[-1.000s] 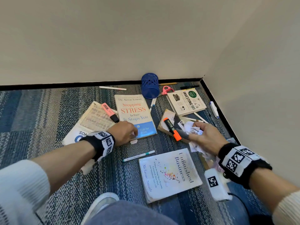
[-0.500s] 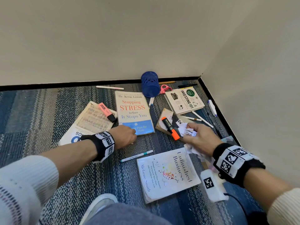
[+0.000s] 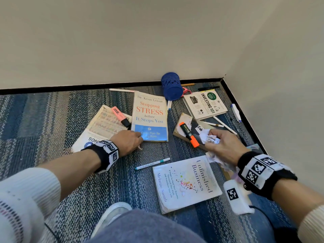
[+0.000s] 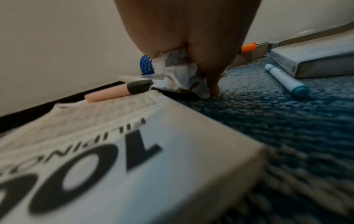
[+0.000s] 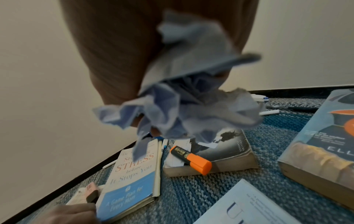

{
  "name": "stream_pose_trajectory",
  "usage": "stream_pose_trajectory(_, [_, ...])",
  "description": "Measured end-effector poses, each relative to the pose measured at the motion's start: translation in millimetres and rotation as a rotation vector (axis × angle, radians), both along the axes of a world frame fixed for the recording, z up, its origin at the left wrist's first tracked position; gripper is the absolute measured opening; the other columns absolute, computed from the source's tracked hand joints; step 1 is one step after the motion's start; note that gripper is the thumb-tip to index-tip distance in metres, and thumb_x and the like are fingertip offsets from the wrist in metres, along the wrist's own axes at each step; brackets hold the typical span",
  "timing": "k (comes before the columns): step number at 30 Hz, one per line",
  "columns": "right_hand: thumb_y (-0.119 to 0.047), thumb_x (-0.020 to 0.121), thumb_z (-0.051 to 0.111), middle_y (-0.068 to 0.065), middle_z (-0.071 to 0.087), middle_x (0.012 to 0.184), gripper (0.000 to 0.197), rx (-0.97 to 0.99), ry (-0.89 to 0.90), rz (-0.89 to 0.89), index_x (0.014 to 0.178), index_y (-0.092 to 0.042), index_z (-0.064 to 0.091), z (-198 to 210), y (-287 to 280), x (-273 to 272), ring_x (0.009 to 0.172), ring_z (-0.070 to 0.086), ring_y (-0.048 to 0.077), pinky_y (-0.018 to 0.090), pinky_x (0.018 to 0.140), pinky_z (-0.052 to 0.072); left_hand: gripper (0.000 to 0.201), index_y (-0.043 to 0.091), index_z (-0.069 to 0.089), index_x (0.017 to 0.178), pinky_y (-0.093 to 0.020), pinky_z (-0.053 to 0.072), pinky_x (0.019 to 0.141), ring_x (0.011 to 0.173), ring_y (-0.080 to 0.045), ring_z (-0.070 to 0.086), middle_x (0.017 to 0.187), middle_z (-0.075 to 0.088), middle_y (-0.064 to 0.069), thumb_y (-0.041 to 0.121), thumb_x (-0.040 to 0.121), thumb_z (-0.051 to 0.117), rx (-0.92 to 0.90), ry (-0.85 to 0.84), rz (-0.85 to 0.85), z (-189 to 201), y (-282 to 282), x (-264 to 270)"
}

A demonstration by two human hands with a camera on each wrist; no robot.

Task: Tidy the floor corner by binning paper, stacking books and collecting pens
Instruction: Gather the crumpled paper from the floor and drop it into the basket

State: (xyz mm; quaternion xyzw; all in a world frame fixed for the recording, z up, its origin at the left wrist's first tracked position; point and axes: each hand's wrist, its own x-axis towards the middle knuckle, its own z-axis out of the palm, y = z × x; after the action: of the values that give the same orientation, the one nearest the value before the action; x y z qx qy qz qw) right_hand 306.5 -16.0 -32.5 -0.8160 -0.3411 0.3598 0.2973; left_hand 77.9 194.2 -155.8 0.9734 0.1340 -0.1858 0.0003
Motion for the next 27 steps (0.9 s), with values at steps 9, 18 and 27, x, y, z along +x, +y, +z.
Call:
stream_pose_trajectory(9, [-0.009,0.081,0.068,-0.006,0.056,0.055,0.014,-0.050,-0.091,0.120,0.072,-0.009,0.057,-20.4,19.6,-9.2,0.046,0.045,0.005,0.020,0.050,0.037,0.029,0.011,0.053,0.111,-0.040,0.045,0.080,0.104,-0.030,0.057,0.112,0.058,-0.009,0.036,0.102,0.041,-0.092,-0.142,0.424,-20.9,-19.9,-36.5])
stream_pose_trajectory(18, [0.002,0.083,0.064,0.002,0.053,0.060,0.013,0.033,-0.009,0.135,0.075,-0.005,0.056,-6.1,26.7,-21.0,0.041,0.043,0.008,0.018,0.040,0.032,0.020,0.009,0.052,0.112,-0.041,0.048,0.080,0.100,-0.032,0.060,0.114,0.057,-0.012,0.023,0.100,0.043,-0.146,-0.072,0.391,-10.4,-12.9,-31.8])
stream_pose_trajectory(27, [-0.012,0.082,0.071,0.007,0.062,0.066,0.012,-0.011,-0.044,0.127,0.082,-0.005,0.062,-16.4,19.6,-4.6,0.055,0.052,0.015,0.027,0.057,0.040,0.014,0.011,0.058,0.091,-0.036,0.047,0.073,0.083,-0.028,0.060,0.091,0.066,-0.010,0.024,0.093,0.061,-0.556,-0.638,0.777,6.8,-15.9,-23.4])
